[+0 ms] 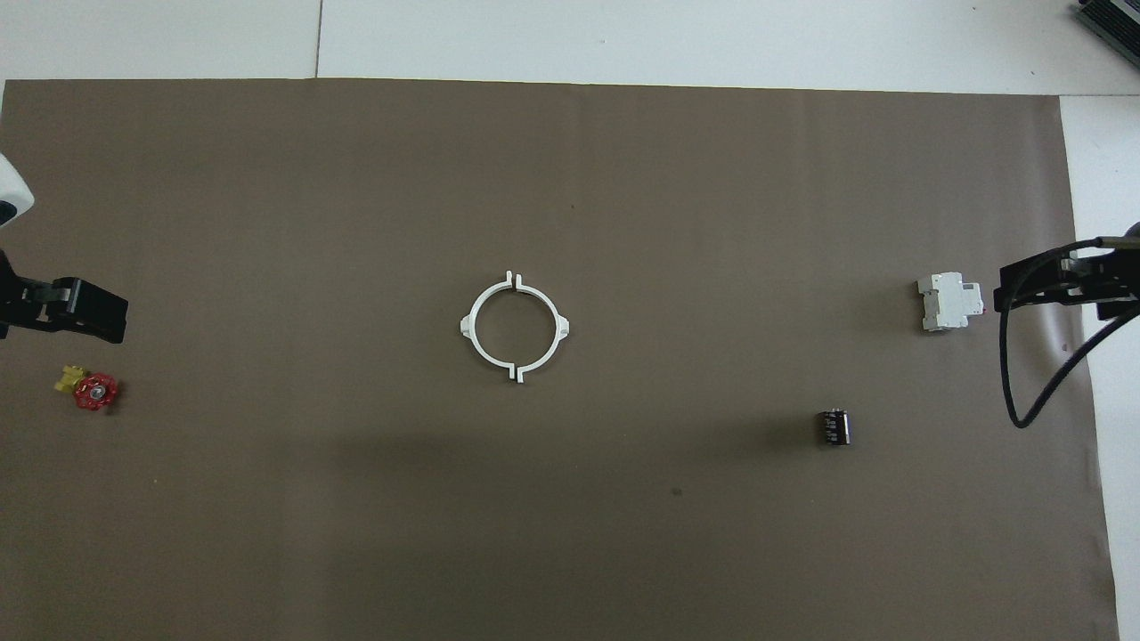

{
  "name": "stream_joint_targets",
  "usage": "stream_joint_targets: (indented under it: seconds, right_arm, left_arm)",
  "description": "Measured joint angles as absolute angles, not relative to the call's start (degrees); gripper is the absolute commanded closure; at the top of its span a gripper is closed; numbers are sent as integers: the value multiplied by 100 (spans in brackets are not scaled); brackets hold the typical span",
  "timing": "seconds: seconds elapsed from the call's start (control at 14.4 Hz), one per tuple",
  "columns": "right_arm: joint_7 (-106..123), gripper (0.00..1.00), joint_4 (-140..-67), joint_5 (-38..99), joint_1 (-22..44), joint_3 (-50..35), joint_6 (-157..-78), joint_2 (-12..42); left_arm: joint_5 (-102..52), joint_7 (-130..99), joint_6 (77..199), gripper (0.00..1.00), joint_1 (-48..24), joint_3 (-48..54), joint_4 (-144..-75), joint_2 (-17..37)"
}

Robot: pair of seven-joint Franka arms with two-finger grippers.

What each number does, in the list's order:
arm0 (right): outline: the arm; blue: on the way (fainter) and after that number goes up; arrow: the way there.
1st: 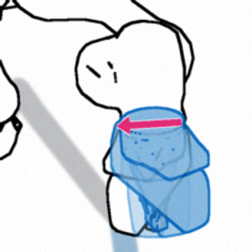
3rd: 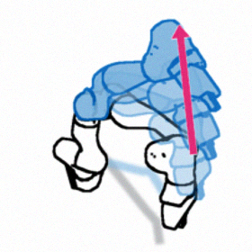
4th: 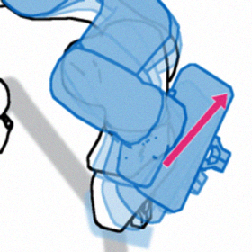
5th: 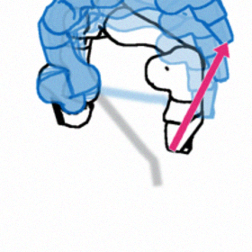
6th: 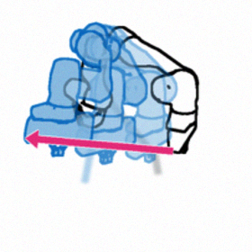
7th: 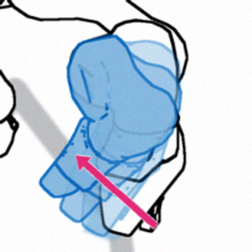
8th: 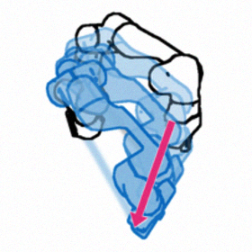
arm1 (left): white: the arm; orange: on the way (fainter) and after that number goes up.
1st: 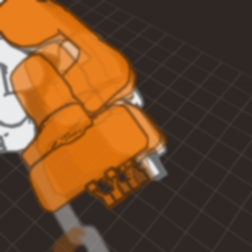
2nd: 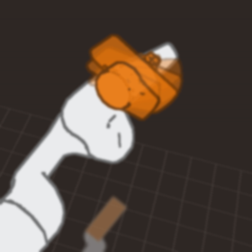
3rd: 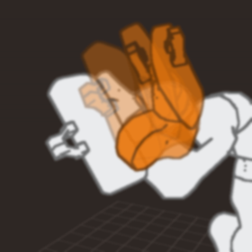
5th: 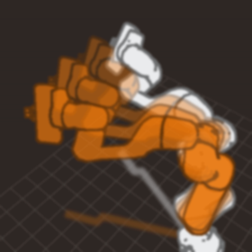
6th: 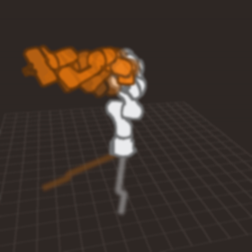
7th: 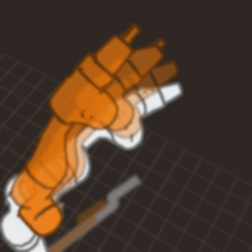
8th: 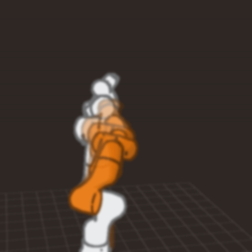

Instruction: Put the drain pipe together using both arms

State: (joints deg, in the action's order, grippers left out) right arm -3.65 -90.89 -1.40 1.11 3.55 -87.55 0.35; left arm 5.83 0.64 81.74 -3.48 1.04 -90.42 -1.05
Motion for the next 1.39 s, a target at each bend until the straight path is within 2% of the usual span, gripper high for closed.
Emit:
stream_joint_targets:
  seconds: [0.49, 0.9, 1.39]
  right_arm:
    - [-365, 0, -9089, -140, 111, 355, -8755, 35]
    - [-365, 0, -9089, -140, 111, 355, -8755, 35]
    - [-365, 0, -9089, -140, 111, 355, -8755, 34]
  left_arm:
    - [145, 35, 8117, 0, 75, 34, -9232, -89]
    - [127, 35, 8688, 0, 79, 94, -9231, -89]
    - [123, 35, 8823, 0, 79, 123, -9233, -89]
